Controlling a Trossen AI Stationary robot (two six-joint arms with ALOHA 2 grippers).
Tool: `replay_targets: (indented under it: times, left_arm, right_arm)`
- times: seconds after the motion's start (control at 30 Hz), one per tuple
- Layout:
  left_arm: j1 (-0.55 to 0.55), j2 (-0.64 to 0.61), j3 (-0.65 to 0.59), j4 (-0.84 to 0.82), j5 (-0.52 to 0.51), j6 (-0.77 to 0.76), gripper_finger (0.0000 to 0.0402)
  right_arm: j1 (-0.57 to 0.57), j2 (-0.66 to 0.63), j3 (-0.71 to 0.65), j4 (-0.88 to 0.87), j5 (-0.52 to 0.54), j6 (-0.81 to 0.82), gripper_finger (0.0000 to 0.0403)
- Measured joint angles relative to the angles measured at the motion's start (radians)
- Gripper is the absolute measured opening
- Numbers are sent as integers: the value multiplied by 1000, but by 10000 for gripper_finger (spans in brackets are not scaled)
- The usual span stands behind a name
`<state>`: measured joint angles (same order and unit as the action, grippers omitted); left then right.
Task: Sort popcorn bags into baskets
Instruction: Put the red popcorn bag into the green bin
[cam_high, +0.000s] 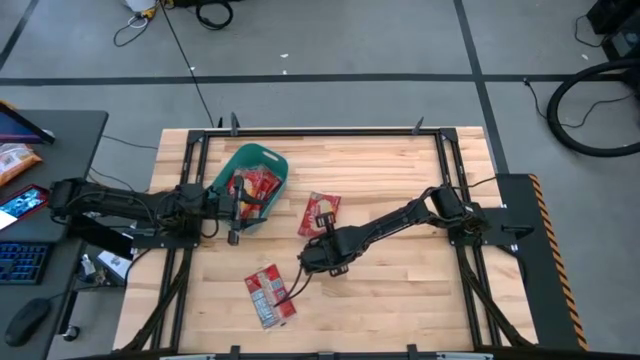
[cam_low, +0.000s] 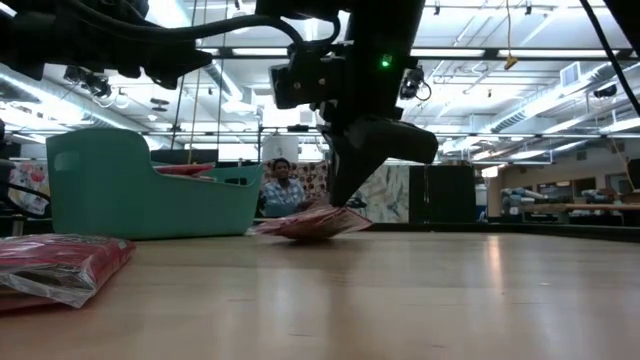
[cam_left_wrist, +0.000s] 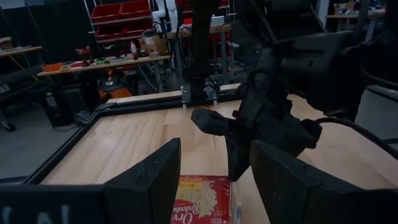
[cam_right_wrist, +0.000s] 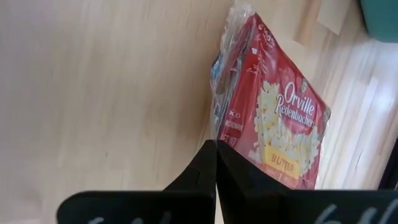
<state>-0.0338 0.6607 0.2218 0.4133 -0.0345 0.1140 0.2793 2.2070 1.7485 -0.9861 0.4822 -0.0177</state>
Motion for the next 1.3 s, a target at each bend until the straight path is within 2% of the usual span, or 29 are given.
replay_targets:
  times: [0.13,0.27,0.5,1.13,1.3]
  left_arm:
    - [0,12,0,3,0,-24,197]
    - [-4,82,0,7,1,-20,197]
    - [-4,240,3,161,-14,2,197]
    - [-6,531,135,158,-43,3,197]
    - [-17,585,163,157,-43,12,223]
  right_arm:
    - [6,-13,0,-29,32,13,3]
    - [6,-35,1,-32,33,45,3]
    - [6,-38,1,-40,38,52,3]
    - [7,-41,1,-41,69,91,5]
    - [0,-41,1,-48,70,133,5]
